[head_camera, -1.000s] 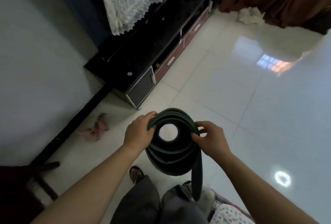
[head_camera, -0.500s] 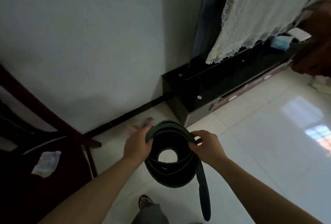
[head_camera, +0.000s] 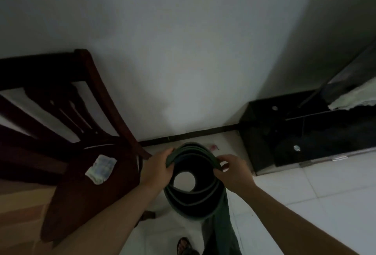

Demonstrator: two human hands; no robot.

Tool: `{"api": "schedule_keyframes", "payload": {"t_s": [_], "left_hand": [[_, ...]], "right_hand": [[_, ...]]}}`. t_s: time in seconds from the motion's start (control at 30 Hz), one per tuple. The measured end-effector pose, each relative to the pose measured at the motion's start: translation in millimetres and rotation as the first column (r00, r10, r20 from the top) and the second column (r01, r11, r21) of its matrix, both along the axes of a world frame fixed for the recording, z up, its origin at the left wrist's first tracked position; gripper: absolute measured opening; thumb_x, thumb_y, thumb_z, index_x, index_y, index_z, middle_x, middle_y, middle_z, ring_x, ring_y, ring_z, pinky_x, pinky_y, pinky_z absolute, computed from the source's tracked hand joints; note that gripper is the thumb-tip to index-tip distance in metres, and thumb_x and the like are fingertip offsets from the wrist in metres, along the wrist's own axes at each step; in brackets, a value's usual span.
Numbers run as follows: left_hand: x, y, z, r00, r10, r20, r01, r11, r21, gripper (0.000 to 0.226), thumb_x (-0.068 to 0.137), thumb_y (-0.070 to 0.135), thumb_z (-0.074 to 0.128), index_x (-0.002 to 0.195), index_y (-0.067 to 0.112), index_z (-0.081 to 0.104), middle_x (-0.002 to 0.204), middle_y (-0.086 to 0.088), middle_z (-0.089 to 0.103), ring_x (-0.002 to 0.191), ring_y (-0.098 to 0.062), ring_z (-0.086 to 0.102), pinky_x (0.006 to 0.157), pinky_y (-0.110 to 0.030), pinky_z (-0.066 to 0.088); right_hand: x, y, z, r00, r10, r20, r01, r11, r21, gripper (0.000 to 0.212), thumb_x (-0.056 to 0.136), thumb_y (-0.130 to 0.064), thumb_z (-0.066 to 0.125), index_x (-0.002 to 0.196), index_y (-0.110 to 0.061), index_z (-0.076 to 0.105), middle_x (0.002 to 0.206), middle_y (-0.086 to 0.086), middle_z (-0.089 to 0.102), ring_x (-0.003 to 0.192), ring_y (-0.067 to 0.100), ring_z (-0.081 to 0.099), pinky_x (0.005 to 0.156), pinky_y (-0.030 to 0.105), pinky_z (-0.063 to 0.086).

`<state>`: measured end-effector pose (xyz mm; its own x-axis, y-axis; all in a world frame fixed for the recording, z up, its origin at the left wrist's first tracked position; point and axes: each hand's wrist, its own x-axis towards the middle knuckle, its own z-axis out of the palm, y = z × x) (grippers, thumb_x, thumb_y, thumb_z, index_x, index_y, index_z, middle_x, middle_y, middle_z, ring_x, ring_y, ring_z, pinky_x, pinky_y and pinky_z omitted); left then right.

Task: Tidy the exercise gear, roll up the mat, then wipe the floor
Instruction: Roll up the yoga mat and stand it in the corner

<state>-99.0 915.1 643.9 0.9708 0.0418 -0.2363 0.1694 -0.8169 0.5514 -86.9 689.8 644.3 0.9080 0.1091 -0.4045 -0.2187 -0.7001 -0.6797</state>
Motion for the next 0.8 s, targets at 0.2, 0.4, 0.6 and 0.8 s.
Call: {"api": "schedule_keyframes", "payload": {"t_s": [0.2,0.4,0.6,0.8], "left_hand": [[62.9,29.4,-39.3,0.991,0.114,-0.069,-0.109,0.991,0.072,0.031,0.09,0.023,0.052,0.121,0.027,0.055,0.108,0.0,0.065,0.098,-0.022,0.061,0.075,-0.031,0.047],[116.2,51.4,-80.8,0.966,0.226,-0.129,-0.211,0.97,0.119,0.038,0.092,0.024,0.051,0.13,0.025,0.049,0.121,-0.004,0.061,0.108,-0.026,0.058,0.086,-0.035,0.047],[151.9,91.3,-111.9,0.939,0.314,-0.139,-0.293,0.944,0.149,0.04,0.09,0.022,0.053,0.128,0.031,0.049,0.118,-0.004,0.063,0.105,-0.03,0.059,0.081,-0.034,0.047],[171.4,119.5,-111.0,0.937,0.326,-0.129,-0.305,0.939,0.157,0.04,0.09,0.02,0.054,0.129,0.028,0.049,0.119,-0.004,0.063,0.107,-0.031,0.059,0.08,-0.032,0.043]], "right_hand": [[83.6,35.3,-50.5,0.993,0.101,-0.065,-0.099,0.995,0.029,0.021,0.076,-0.019,0.069,0.096,-0.023,0.068,0.087,-0.009,0.067,0.068,-0.002,0.058,0.058,0.008,0.047],[155.5,67.1,-93.7,0.971,0.185,-0.148,-0.185,0.983,0.02,0.024,0.077,-0.026,0.068,0.1,-0.028,0.065,0.08,-0.015,0.066,0.069,-0.003,0.058,0.068,0.011,0.048],[199.4,111.4,-110.4,0.971,0.222,-0.09,-0.222,0.975,0.012,0.032,0.075,-0.032,0.07,0.105,-0.024,0.062,0.094,-0.009,0.063,0.081,0.013,0.061,0.079,0.035,0.052],[224.4,142.7,-104.0,0.972,0.23,-0.053,-0.23,0.973,0.002,0.031,0.076,-0.025,0.069,0.106,-0.016,0.065,0.103,0.0,0.063,0.087,0.016,0.06,0.073,0.027,0.048]]}}
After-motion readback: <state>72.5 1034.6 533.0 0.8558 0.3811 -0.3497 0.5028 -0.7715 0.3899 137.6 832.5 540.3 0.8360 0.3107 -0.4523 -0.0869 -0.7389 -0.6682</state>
